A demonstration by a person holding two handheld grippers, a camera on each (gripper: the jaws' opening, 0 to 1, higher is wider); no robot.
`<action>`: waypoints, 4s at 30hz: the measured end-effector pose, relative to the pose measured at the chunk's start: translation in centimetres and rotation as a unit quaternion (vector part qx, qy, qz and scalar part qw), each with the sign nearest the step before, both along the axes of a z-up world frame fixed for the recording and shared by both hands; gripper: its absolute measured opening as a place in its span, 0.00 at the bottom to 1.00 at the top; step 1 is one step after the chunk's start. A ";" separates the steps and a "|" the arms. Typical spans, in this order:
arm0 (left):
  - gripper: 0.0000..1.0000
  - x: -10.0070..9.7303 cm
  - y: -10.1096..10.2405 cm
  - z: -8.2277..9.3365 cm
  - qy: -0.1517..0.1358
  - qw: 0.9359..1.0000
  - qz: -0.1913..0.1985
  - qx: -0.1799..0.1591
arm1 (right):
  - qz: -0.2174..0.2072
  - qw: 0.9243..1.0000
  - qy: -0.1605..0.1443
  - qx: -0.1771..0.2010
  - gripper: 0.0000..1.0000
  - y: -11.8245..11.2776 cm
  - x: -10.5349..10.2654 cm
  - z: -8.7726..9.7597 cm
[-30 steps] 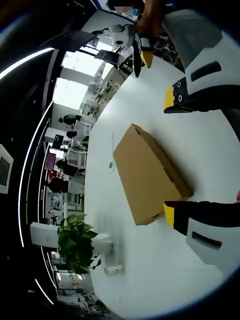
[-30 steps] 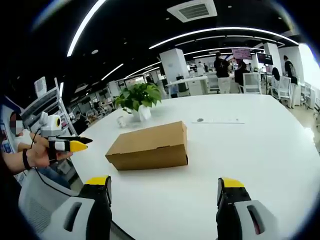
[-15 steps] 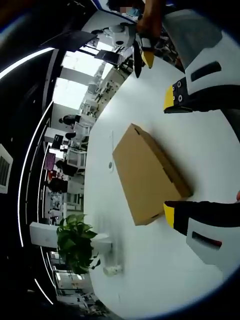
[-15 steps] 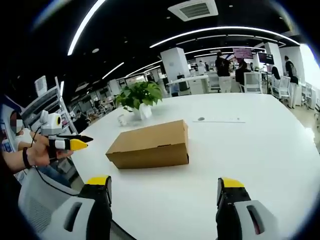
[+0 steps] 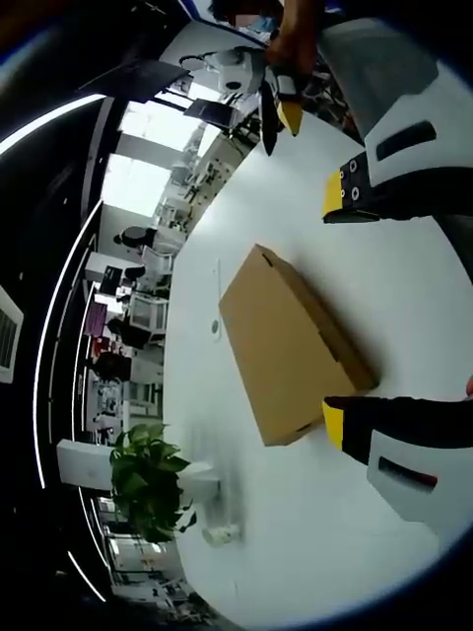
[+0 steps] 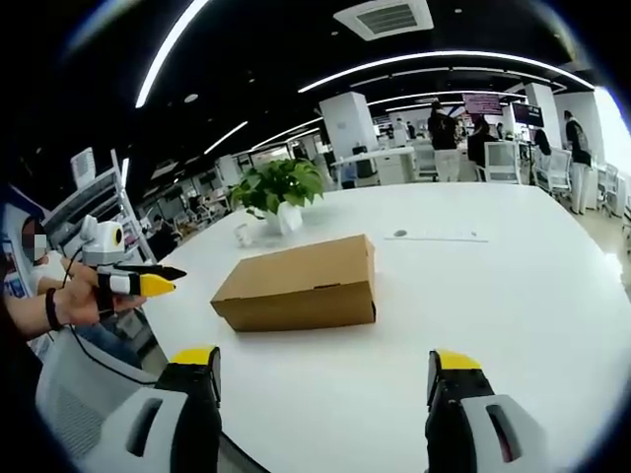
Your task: Operate the shoe box by opening the lid, removing the specified soft item, and placing it in the target area until the item is outside and the box remains undamaged.
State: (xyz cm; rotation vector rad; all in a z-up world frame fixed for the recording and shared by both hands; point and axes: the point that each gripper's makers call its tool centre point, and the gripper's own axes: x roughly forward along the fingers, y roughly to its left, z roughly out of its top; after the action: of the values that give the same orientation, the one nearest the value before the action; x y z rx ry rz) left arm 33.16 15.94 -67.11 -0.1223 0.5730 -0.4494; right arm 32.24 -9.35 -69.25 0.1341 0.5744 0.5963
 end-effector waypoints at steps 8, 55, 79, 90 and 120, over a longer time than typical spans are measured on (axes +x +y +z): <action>0.75 0.5 0.6 -0.2 0.005 1.000 -0.008 0.002 | 0.017 1.000 -0.004 0.000 0.85 1.1 1.3 0.1; 0.68 5.4 3.7 -9.2 0.076 0.997 0.010 0.021 | 0.110 0.993 0.021 -0.047 0.70 7.3 13.7 -7.7; 0.54 6.2 3.7 -10.0 0.076 0.996 -0.003 0.037 | 0.124 0.990 -0.009 -0.066 0.50 8.3 14.2 -7.6; 0.54 5.3 4.3 -10.1 0.080 0.995 -0.039 0.049 | 0.092 0.994 -0.004 -0.063 0.46 8.2 11.1 -7.6; 0.53 3.1 5.1 -9.6 0.076 0.995 -0.049 0.052 | 0.077 0.995 0.010 -0.070 0.43 8.2 8.8 -7.8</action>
State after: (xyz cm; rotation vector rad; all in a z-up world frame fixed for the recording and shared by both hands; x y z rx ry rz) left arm 36.30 21.03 -76.72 -0.0293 0.7523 -0.5067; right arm 41.08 -1.13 -77.01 -0.0375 0.6474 0.7025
